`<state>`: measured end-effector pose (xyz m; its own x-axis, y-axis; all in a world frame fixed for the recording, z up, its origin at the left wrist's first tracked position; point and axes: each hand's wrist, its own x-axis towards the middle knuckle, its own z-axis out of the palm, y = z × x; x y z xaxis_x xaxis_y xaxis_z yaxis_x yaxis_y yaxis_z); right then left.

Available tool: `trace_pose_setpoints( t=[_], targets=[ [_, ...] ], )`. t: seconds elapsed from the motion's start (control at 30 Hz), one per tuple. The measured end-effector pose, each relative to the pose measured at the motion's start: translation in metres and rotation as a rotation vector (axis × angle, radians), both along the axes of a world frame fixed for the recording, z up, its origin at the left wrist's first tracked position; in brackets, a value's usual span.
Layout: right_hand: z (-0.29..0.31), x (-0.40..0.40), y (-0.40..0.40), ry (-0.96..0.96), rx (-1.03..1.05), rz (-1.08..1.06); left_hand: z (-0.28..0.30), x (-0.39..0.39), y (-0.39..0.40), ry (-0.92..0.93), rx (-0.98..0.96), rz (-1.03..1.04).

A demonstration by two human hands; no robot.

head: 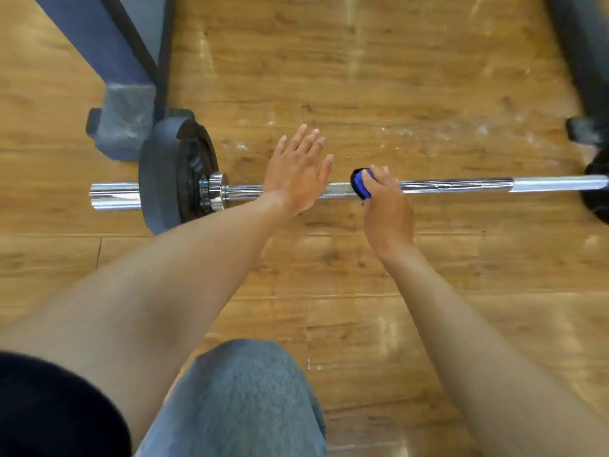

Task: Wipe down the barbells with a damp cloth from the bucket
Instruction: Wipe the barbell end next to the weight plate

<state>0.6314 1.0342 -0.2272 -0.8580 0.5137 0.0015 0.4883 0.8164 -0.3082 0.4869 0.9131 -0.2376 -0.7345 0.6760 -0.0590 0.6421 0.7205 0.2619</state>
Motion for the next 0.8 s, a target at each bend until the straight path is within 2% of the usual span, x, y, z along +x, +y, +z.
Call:
trace_pose_setpoints(
  t=[0.07,0.2,0.43,0.5,0.63,0.8],
  targets=[
    [0.003,-0.017,-0.004,0.002,-0.013,-0.093,-0.001,-0.012,0.006,-0.006,0.014,-0.011],
    [-0.002,-0.045,-0.024,-0.001,-0.005,0.115,0.0,-0.036,0.018,-0.037,0.031,-0.029],
    [0.009,-0.085,0.012,-0.118,0.034,0.296,-0.002,-0.08,0.036,-0.078,0.051,-0.05],
    [0.013,-0.098,0.022,-0.126,0.001,0.279,-0.004,-0.09,0.041,-0.065,0.087,-0.032],
    [0.008,-0.112,0.009,-0.047,-0.043,0.105,-0.01,-0.112,0.05,-0.061,0.129,-0.006],
    [-0.002,-0.127,0.021,-0.002,-0.022,0.249,-0.013,-0.137,0.06,-0.006,0.162,-0.016]
  ],
)
